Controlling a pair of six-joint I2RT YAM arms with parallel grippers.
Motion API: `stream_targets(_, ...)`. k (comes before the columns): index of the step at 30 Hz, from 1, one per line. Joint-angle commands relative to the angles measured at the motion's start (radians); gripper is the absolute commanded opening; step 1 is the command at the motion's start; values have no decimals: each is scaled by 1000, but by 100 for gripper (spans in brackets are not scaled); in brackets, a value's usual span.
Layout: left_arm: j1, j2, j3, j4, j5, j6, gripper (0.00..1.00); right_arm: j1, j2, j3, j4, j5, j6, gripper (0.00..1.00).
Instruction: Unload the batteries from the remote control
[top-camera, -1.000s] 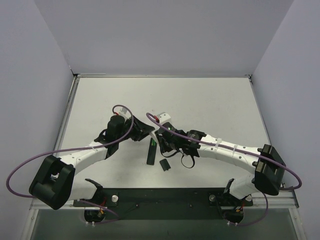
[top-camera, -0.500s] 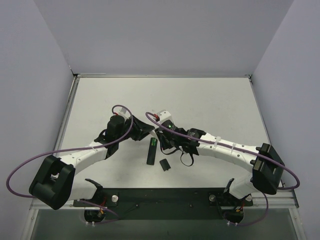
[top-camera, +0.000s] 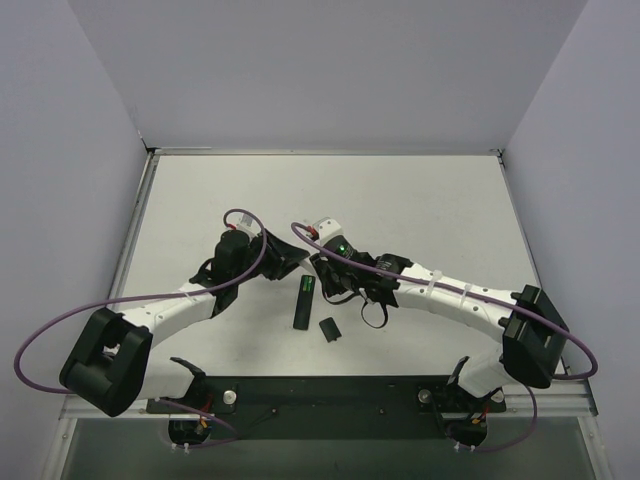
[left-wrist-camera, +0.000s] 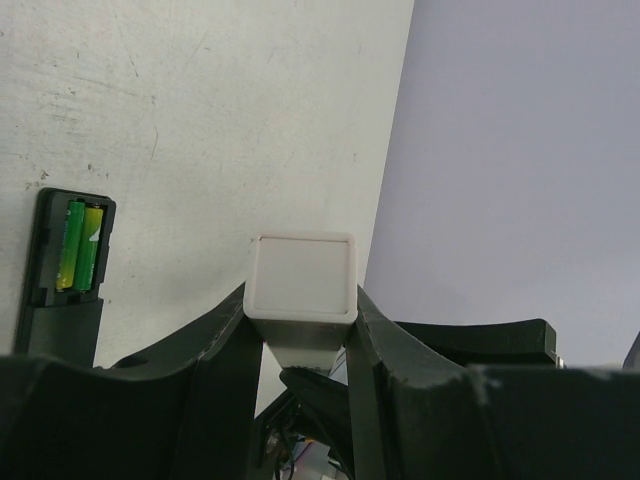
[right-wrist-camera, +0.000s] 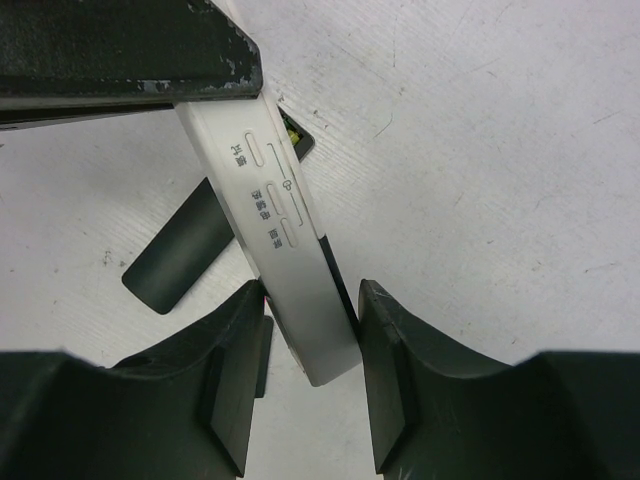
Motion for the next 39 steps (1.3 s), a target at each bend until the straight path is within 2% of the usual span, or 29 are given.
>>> stream_targets(1, -38, -13, 4, -19, 233, -27, 0, -48, 11, 9, 190, 127, 18, 32)
stream_targets(7, 15, -34, 43, -143, 190, 80, 0, -68, -53, -141, 150, 101, 90, 32)
stream_targets(14, 57, -24, 98, -208, 158, 150, 0, -69, -119, -252, 61, 76, 141, 31)
stream_targets(19, 78, -8, 116, -223, 146, 170, 0, -69, -144, -277, 32, 82, 148, 30)
stream_targets(22, 86, -10, 118, -226, 144, 174, 0, -69, -155, -283, 15, 82, 153, 26)
stream_targets(27, 111, -27, 124, -252, 129, 193, 0, -69, -167, -298, -10, 78, 162, 32)
stream_targets(32, 129, -27, 135, -271, 128, 211, 0, -74, -184, -320, -21, 52, 168, 22)
stream_targets(36, 143, -25, 139, -274, 132, 216, 0, -77, -210, -336, -43, 38, 170, 29)
stream_targets(39, 146, -27, 145, -279, 132, 220, 0, -82, -231, -350, -53, 36, 165, 26)
